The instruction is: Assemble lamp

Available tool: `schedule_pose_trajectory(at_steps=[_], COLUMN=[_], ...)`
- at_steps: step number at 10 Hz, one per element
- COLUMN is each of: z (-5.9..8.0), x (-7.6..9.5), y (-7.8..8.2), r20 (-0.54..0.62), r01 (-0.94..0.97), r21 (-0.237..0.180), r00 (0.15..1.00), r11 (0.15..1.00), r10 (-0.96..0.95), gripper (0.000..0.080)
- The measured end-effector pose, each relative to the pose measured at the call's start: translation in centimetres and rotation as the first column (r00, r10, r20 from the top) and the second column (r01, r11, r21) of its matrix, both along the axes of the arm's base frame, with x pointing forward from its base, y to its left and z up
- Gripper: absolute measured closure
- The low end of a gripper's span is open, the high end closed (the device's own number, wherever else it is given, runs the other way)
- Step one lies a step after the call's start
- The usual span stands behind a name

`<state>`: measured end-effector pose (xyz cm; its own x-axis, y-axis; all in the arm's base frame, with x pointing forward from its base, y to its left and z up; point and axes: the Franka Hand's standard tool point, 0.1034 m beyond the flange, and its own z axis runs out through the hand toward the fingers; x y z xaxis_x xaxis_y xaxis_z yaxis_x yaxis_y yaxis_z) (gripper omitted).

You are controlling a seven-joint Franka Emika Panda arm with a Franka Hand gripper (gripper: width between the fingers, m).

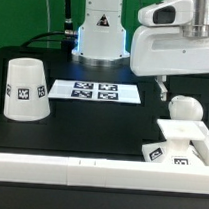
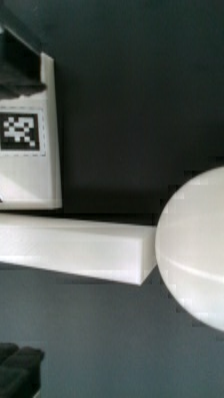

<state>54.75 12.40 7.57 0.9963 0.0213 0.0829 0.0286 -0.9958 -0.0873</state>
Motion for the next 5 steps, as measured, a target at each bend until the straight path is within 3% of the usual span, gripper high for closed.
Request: schedule_pose_trajectory(at_steps=[3, 5], z=[-0.5, -0.5], x=[-1.0, -2.0], y=[-0.8, -0.5], r20=[-0.058, -0.219], r01=[0.125, 0.189], r21=[0.031, 0.022], r00=[0.991, 0.959], r11=[0.992, 0.982], r10=[-0.123, -0.179], gripper=[0.0101, 0.0101])
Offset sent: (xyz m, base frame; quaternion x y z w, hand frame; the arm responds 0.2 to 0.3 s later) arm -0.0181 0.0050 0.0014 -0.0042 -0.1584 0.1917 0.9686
